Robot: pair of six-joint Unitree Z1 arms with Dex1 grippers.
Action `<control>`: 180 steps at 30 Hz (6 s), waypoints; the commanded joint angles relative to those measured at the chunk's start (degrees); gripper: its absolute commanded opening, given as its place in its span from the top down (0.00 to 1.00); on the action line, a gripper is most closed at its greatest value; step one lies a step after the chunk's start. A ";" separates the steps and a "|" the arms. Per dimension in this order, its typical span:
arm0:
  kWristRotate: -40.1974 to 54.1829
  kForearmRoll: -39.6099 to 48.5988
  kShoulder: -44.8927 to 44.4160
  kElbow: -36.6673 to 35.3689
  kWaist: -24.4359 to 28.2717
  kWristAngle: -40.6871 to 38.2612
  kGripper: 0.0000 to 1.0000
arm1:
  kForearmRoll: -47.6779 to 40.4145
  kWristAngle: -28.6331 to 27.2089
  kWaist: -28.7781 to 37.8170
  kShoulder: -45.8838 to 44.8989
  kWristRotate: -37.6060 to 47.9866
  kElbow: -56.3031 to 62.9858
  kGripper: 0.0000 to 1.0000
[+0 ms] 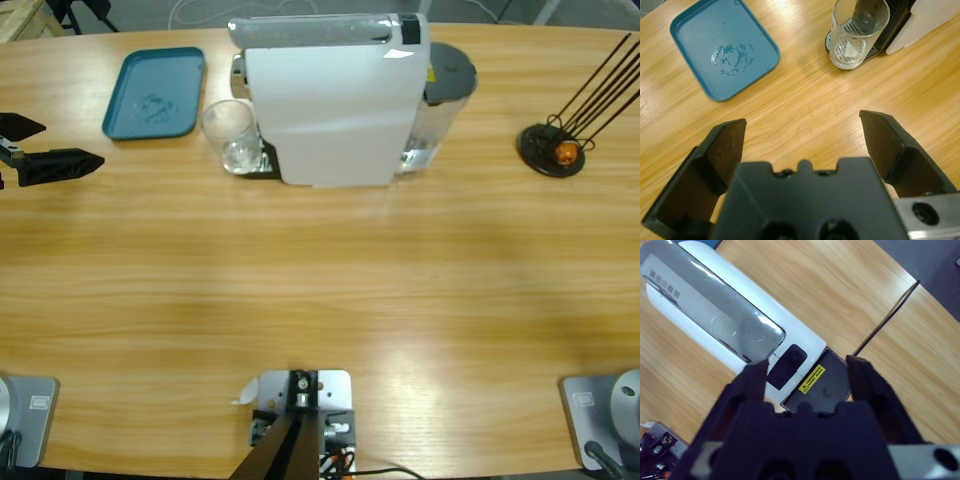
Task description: Pour coffee
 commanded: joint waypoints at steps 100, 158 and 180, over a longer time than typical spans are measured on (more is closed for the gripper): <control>1.13 -28.85 1.20 18.53 -6.99 -6.47 0.00 | -47.51 5.70 2.44 -50.70 3.83 82.36 0.00; 0.81 -30.86 4.00 18.90 -7.76 -5.84 0.00 | -48.22 6.05 2.97 -49.35 4.35 82.63 0.00; 0.42 -31.03 4.68 18.90 -7.78 -5.41 0.00 | -48.13 6.05 3.60 -49.49 4.35 82.70 0.00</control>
